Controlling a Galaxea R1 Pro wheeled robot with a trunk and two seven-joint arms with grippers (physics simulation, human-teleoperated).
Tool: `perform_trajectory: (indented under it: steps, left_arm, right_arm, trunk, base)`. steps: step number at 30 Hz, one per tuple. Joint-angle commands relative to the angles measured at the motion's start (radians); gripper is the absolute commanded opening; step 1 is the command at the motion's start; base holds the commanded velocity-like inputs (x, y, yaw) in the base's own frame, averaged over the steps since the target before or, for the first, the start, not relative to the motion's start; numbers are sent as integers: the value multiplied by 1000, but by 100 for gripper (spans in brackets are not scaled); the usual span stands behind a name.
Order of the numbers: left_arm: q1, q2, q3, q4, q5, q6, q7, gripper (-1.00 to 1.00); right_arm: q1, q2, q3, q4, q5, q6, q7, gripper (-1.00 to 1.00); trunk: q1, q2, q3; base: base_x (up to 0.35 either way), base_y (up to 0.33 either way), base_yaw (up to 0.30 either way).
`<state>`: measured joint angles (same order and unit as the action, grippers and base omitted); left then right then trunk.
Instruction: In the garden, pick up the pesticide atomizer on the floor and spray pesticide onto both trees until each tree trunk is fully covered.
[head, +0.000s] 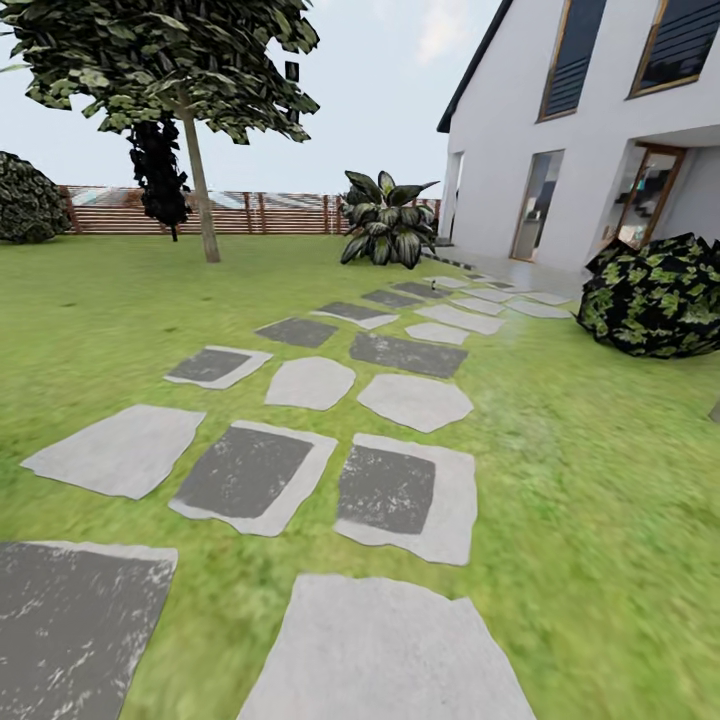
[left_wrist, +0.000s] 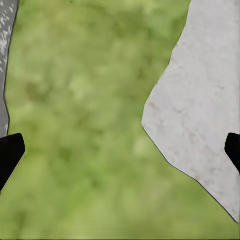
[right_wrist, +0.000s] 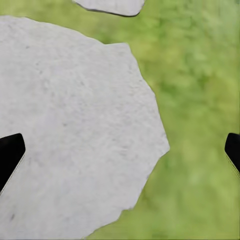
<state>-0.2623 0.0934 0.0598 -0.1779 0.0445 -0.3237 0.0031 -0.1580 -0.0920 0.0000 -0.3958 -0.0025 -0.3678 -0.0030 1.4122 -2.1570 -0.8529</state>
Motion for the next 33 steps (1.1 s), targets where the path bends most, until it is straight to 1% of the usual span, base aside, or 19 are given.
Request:
perform_trajectory:
  steps: [1, 33]
  left_arm:
    - [0, 0, 0, 0, 0, 0, 0, 100]
    - [0, 0, 0, 1, 0, 0, 0, 100]
  right_arm:
    - [0, 0, 0, 0, 0, 0, 0, 100]
    - [0, 0, 0, 0, -1, 0, 0, 100]
  trunk:
    - [0, 0, 0]
    - [0, 0, 0]
  base:
    - [338, 0, 0]
    - [338, 0, 0]
